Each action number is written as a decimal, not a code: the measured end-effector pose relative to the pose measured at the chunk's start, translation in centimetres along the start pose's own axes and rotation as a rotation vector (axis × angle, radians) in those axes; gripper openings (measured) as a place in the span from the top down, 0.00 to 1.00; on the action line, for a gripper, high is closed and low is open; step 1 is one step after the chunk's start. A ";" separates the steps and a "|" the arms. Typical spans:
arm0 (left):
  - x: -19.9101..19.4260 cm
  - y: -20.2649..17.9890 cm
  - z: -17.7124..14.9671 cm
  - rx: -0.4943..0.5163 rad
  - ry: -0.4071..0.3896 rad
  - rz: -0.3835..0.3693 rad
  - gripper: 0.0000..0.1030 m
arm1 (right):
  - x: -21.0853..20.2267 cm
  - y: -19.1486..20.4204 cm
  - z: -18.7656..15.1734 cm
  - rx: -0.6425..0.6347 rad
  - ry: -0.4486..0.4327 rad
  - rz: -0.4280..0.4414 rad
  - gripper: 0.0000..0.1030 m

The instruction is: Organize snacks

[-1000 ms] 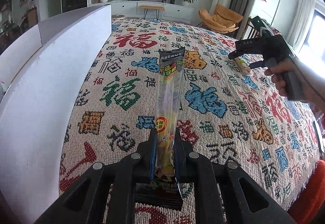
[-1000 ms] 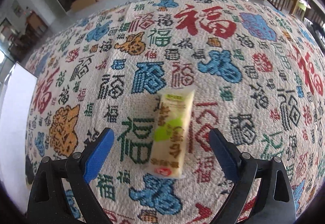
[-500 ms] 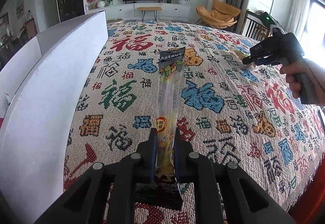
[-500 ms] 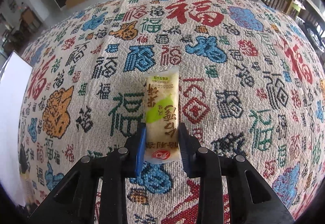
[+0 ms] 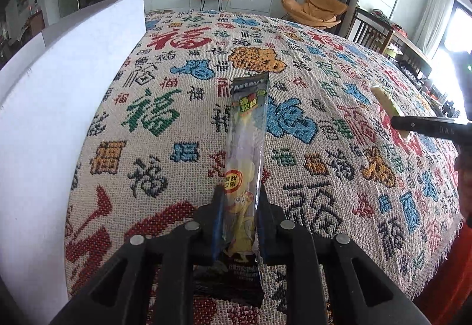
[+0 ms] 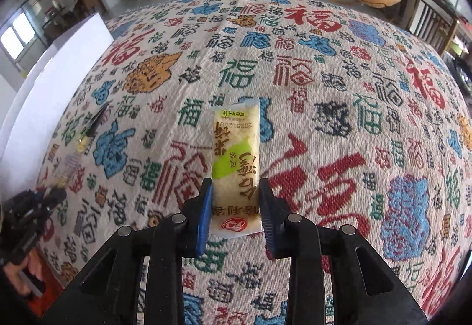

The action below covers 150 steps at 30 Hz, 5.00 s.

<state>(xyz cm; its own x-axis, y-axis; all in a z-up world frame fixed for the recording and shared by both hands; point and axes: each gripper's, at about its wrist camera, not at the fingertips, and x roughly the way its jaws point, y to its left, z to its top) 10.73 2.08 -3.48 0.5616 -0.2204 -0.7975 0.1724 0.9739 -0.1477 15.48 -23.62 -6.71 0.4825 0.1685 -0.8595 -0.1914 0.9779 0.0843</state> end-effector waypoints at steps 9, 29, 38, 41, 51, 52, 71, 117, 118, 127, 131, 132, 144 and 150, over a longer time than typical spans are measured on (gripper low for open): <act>0.1 -0.5 -0.7 0.019 0.008 0.031 0.17 | 1.6 0.1 -4.9 -0.020 -0.147 -0.100 0.23; 3.1 -1.4 1.7 0.118 0.012 0.090 0.00 | 1.5 -0.5 -5.2 0.017 -0.154 -0.117 0.15; 3.3 -1.5 2.2 0.127 0.070 0.084 0.00 | 1.5 -0.5 -5.2 0.017 -0.155 -0.117 0.15; 3.9 -1.6 3.3 0.144 0.160 0.074 0.00 | 1.6 -0.5 -5.2 0.018 -0.153 -0.118 0.14; 2.4 -1.0 4.0 0.119 0.097 0.044 0.78 | 0.8 -2.7 1.6 0.074 0.104 0.069 0.14; 2.2 -0.6 4.0 0.100 0.091 0.021 0.81 | 1.0 -2.6 2.3 0.074 0.128 0.068 0.16; -18.3 8.4 7.7 -0.146 -0.277 -0.201 0.85 | -9.8 12.8 9.8 -0.081 -0.057 0.239 0.70; -23.0 20.0 1.7 -0.327 -0.346 0.722 0.00 | -16.8 37.6 6.5 -0.421 -0.571 0.281 0.09; -23.1 20.0 1.6 -0.324 -0.350 0.721 0.00 | -16.1 37.9 6.8 -0.428 -0.507 0.296 0.09; -23.1 19.8 1.5 -0.298 -0.344 0.753 0.00 | -14.5 38.3 6.7 -0.446 -0.446 0.290 0.09; -23.2 19.8 1.5 -0.298 -0.349 0.762 0.00 | -14.4 38.4 6.5 -0.458 -0.437 0.281 0.09; -23.2 19.8 1.5 -0.296 -0.348 0.764 0.00 | -14.3 38.3 6.5 -0.455 -0.433 0.279 0.09; -22.9 20.0 1.0 -0.296 -0.333 0.772 0.00 | -12.6 39.0 6.1 -0.451 -0.342 0.254 0.09; -22.6 20.5 0.8 -0.301 -0.302 0.752 0.00 | -11.7 39.8 6.1 -0.432 -0.277 0.258 0.09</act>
<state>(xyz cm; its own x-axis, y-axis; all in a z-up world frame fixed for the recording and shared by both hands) 2.27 26.98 11.96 0.6388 0.5250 -0.5624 -0.5289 0.8306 0.1746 7.39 14.04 9.77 0.5686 0.4783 -0.6693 -0.6367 0.7710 0.0101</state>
